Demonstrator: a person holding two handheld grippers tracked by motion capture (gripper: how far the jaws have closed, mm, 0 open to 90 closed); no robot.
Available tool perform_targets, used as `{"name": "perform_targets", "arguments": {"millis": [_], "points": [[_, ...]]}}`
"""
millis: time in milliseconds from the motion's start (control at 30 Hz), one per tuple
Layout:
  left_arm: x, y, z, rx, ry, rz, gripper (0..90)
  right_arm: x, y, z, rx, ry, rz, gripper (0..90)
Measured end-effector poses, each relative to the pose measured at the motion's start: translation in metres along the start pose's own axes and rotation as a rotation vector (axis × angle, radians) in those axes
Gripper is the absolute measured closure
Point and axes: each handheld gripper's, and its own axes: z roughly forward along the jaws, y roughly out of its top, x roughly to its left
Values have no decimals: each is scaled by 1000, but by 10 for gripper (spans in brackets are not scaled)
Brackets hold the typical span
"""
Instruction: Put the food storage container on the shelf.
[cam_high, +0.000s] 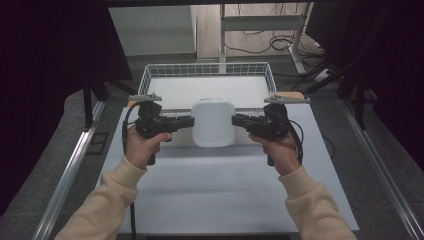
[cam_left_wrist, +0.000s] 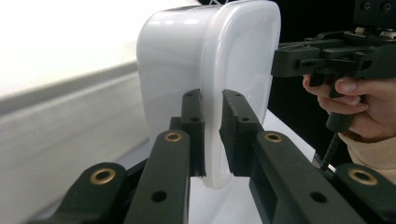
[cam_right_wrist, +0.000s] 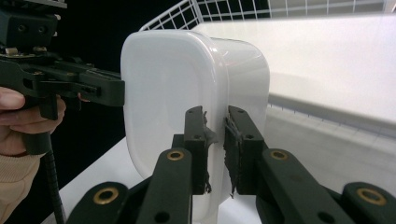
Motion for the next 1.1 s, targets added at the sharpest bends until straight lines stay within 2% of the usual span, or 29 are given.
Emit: {"name": "perform_targets", "arguments": {"millis": [233,333,667,900,1100], "points": [[3,20,-3,-6,4,5,804,-2,21,3,-1,0,-5,799],[7,30,-4,-8,-7,-1,804,-5,29,4,-10,6,-15,799],[18,60,-4,-14,4,2,806,-17,61,14,-8,19,0,800],[34,74,-1,-10,-3,-32,807,-25,80,27,14,13,23,800],[45,83,4,4,-6,-64,807,-34,89,36,30,19,55,800]]}}
